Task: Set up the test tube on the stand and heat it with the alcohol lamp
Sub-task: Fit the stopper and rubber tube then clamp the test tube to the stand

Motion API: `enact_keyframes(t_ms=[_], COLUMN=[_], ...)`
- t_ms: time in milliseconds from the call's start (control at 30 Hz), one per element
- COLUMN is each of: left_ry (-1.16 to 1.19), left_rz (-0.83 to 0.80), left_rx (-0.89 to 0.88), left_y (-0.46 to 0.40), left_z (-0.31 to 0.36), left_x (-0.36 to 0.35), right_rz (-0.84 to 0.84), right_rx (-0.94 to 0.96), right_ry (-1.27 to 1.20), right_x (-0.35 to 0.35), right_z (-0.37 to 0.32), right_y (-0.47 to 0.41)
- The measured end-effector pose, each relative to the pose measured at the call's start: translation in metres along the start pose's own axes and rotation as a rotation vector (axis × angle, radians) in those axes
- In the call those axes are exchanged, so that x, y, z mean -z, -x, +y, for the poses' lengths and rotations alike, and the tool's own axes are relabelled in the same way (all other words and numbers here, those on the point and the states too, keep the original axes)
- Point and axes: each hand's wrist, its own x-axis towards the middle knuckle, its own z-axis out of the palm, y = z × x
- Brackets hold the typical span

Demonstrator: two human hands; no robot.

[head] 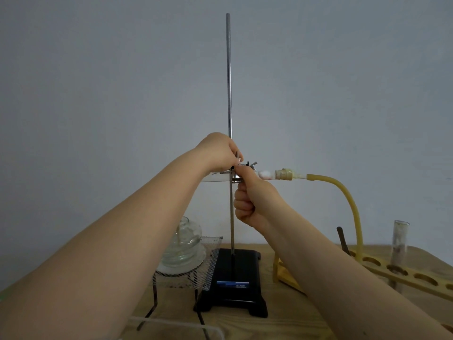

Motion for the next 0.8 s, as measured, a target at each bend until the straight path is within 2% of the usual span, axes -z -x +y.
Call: enact_keyframes(t_ms=[467,700,800], left_ry=[0.06,-0.217,-0.23], left_rz=[-0.004,0.013,0.005], left_rx=[-0.044,-0.048,-0.021], left_y=[0.003,0.018,0.026], left_z=[-0.011,-0.023,-0.029], left_x=[-0.001,0.0,-0.001], right_rz=[0.007,0.006,0.0], right_rx=[0.007,-0.008,-0.023], right_ry=[-0.004,0.02,0.043], right_x=[0.0,0.0,0.003], right_z=[0.0,-0.002,-0.003], right_y=[-0.001,0.003,0.008])
